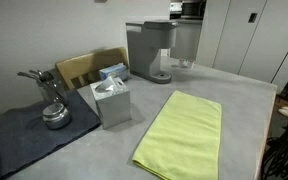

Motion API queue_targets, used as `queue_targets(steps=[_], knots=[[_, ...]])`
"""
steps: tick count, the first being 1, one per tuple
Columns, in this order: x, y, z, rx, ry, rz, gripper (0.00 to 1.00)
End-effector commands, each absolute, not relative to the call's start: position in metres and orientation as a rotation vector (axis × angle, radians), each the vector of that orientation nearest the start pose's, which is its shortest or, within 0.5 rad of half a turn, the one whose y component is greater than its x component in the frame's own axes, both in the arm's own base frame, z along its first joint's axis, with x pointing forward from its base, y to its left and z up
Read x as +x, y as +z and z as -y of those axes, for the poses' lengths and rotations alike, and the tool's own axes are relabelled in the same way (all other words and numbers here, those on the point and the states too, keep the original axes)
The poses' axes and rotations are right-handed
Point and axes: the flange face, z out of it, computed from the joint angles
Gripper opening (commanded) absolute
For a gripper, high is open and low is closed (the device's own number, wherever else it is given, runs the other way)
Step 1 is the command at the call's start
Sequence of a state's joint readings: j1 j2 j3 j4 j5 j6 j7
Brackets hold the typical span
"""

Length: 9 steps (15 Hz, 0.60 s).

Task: Fold the yellow towel from the left to the right

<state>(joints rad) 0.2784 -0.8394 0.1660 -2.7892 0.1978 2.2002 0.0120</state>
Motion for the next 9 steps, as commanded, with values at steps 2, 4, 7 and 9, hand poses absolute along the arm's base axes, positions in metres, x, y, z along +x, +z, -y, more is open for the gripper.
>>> queue_targets(steps=[2,4,7,9], knots=[[0.2867,0.4498,-0.1409,-2.995,-0.332,0.445,1.00],[0.2866,0.4479,-0.1406,-2.997,-0.325,0.444,1.00],[0.2866,0.4479,-0.1406,-2.997,-0.325,0.444,1.00],[0.2884,0.4470,-0.1409,-2.994,-0.322,0.449,1.00]])
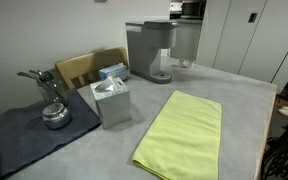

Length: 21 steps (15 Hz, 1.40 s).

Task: Fold the yellow towel from the left to the right

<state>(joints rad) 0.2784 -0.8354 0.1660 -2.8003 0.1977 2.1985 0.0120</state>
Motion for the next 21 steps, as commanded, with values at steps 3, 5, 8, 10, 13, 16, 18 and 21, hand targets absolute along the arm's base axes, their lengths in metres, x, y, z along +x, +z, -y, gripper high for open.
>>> queue_targets(steps=[3,5,8,10,13,16,18,21], knots=[[0.295,0.442,-0.141,-2.979,-0.304,0.456,1.00],[0.301,0.435,-0.140,-2.978,-0.283,0.448,1.00],[0.313,0.418,-0.140,-2.980,-0.238,0.426,1.00],[0.322,0.404,-0.143,-2.983,-0.208,0.416,1.00],[0.337,0.380,-0.151,-2.981,-0.147,0.406,1.00],[0.354,0.356,-0.161,-2.969,-0.099,0.383,1.00],[0.364,0.340,-0.168,-2.961,-0.055,0.368,1.00],[0.379,0.321,-0.182,-2.954,0.000,0.368,1.00]])
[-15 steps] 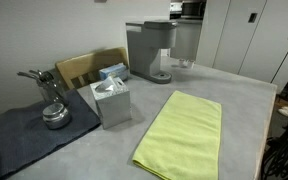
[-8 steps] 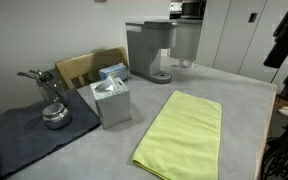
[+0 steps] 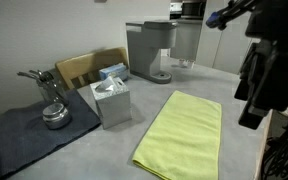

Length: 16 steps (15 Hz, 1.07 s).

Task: Fold the yellow towel from the left to the right

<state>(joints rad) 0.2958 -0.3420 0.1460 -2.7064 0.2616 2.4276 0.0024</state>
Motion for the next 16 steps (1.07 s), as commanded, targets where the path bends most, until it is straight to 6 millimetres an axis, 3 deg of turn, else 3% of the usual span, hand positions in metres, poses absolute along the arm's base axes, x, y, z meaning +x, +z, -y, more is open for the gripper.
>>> queue_targets(steps=[1,5,6,16], knots=[[0.384,0.315,-0.186,-2.952,0.011,0.367,1.00],[0.404,0.294,-0.198,-2.943,0.080,0.380,1.00],[0.390,0.306,-0.191,-2.969,0.055,0.364,1.00],[0.409,0.286,-0.197,-2.971,0.031,0.401,1.00]])
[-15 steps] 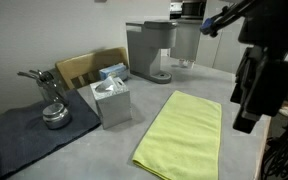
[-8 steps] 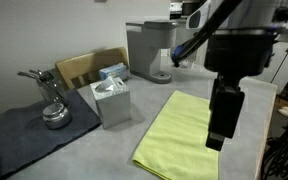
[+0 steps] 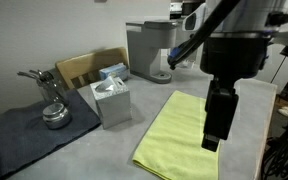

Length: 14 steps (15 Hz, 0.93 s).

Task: Fold the yellow towel from the left to the right

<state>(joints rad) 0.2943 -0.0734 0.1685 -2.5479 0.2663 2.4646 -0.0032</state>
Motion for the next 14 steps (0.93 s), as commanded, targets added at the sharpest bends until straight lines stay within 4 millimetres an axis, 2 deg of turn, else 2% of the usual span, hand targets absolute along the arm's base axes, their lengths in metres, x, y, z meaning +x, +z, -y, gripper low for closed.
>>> queue_targets(steps=[1,9,14], knots=[[0.412,0.282,-0.197,-2.967,0.027,0.407,1.00],[0.448,0.230,-0.198,-2.931,0.052,0.446,1.00],[0.476,0.211,-0.210,-2.890,0.035,0.495,1.00]])
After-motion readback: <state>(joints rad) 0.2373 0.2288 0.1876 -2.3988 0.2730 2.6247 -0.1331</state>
